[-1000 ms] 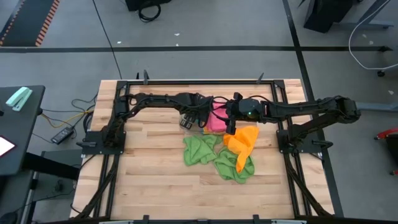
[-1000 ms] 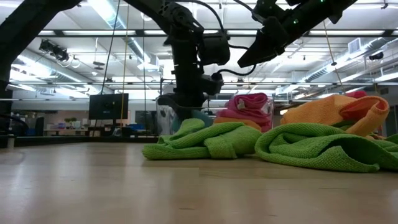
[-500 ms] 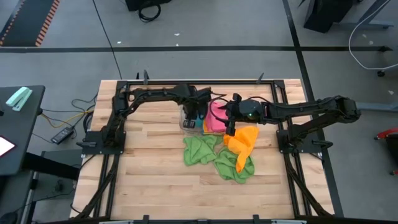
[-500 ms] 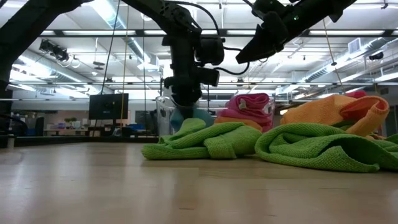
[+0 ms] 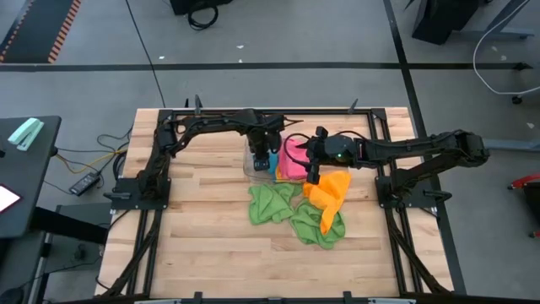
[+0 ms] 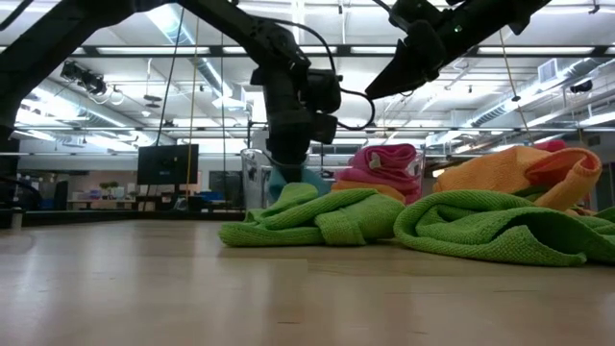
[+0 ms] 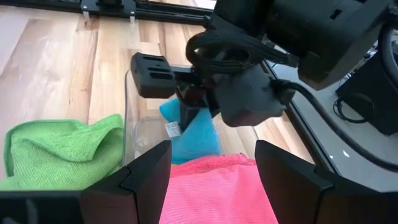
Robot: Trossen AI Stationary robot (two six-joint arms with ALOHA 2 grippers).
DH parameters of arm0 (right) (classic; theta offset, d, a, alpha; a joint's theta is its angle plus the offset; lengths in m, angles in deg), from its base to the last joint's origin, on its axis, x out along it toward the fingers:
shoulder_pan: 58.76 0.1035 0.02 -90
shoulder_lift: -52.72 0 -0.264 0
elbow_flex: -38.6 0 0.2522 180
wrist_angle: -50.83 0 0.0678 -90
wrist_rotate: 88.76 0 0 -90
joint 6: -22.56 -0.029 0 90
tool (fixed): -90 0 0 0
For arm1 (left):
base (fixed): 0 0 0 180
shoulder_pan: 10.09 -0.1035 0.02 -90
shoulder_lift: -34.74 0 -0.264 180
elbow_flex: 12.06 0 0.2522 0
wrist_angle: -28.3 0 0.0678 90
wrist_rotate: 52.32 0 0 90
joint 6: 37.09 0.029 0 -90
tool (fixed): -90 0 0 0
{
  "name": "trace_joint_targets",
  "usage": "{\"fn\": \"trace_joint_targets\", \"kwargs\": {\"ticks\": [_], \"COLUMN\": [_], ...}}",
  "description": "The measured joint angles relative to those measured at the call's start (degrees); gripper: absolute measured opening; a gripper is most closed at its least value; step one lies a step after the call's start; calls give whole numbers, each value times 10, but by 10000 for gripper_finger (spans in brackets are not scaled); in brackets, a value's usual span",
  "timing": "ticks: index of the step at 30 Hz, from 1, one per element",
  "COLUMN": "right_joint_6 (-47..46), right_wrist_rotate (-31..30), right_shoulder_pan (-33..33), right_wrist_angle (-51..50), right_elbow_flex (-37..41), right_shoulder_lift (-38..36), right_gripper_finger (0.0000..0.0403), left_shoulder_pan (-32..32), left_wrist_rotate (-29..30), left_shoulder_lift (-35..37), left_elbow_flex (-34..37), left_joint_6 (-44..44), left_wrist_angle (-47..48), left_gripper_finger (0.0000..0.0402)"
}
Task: Fold microfiber towels
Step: Put the folded blue microfiber cloth into the transparent bin
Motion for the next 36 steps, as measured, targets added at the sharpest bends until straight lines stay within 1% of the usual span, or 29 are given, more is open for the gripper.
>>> {"fn": "trace_joint_targets", "kwargs": {"ticks": [5,11,15,19,24,27,30,31,36], "right_joint_6": [0,0,0,0,0,0,0,0,0], "right_wrist_rotate": [0,0,0,1,4,4,4,4,5], "right_shoulder_pan": [0,0,0,0,0,0,0,0,0], "right_wrist_angle": [-2,-2,-2,-2,-2,-2,-2,-2,-2], "right_elbow_flex": [0,0,0,0,0,0,0,0,0], "right_shoulder_lift": [0,0,0,0,0,0,0,0,0], "right_gripper_finger": [241,241,241,241,241,241,241,241,241], "left_shoulder_pan": [0,-1,-1,-1,-2,-2,-2,-2,-2], "left_wrist_rotate": [5,5,6,12,14,19,76,84,76], "left_shoulder_lift": [-5,-1,2,3,8,9,9,10,10], "left_elbow_flex": [-1,0,1,1,-7,-12,-14,-14,-14], "left_joint_6": [-34,-63,-65,-67,-81,-69,-47,-46,-45], "left_wrist_angle": [-17,-24,-18,-15,-14,-13,-14,-13,31], "left_gripper_finger": [99,152,189,213,219,214,205,202,193]}}
